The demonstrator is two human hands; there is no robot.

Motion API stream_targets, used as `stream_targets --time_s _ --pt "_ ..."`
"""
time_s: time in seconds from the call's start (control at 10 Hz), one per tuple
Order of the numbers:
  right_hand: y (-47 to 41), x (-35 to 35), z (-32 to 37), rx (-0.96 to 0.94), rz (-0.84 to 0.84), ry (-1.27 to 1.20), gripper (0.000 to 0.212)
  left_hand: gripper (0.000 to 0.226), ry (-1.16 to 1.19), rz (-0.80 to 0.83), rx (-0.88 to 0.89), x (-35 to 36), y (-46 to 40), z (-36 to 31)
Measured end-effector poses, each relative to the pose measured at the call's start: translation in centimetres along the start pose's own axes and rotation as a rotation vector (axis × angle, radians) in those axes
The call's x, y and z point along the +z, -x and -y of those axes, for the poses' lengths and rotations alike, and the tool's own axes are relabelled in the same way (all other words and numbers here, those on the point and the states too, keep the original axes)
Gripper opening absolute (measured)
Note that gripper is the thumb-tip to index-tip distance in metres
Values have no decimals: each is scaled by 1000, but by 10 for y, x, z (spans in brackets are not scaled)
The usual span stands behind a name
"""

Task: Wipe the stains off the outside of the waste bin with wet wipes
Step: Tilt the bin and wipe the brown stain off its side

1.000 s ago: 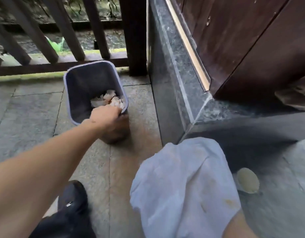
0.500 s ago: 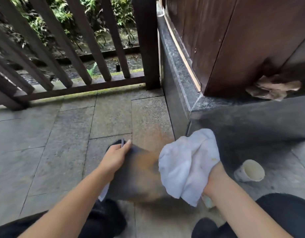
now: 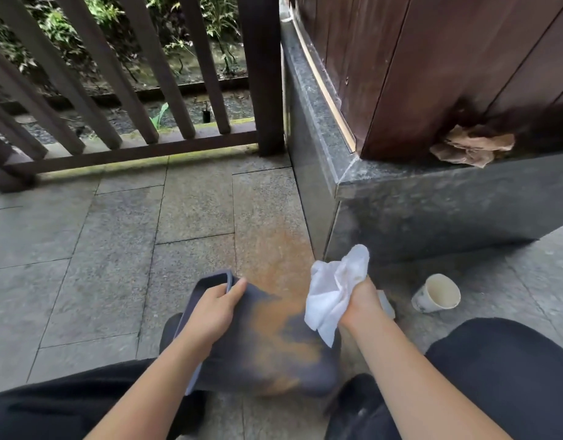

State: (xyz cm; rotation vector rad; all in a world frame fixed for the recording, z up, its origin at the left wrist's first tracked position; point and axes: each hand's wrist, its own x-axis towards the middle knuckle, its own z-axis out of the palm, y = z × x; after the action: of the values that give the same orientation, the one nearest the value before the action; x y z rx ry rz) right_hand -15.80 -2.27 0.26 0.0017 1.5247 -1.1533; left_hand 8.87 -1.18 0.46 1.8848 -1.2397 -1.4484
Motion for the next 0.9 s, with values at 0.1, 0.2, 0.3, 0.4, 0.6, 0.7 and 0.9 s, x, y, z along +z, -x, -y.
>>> stream_targets --time_s 0.1,0.2,0.3,0.4,0.6,0.7,0.9 --pt "-1 14 -6 -173 16 174 18 49 96 53 -27 -2 1 0" --pt "12 37 -21 -459 -23 435 20 50 129 76 -22 -2 0 5" --pt "23 60 -52 -796 48 602 29 54 153 31 -20 -3 -3 9" --pt "26 72 -80 -907 236 728 15 50 198 56 -7 -5 -3 10" --pt "17 68 -107 -1051 343 849 26 42 182 30 17 -7 -1 14" --pt "16 65 -110 -1047 379 836 31 33 218 58 37 -8 1 11" --pt "19 67 -114 -830 416 657 32 56 190 1 70 -13 4 7"
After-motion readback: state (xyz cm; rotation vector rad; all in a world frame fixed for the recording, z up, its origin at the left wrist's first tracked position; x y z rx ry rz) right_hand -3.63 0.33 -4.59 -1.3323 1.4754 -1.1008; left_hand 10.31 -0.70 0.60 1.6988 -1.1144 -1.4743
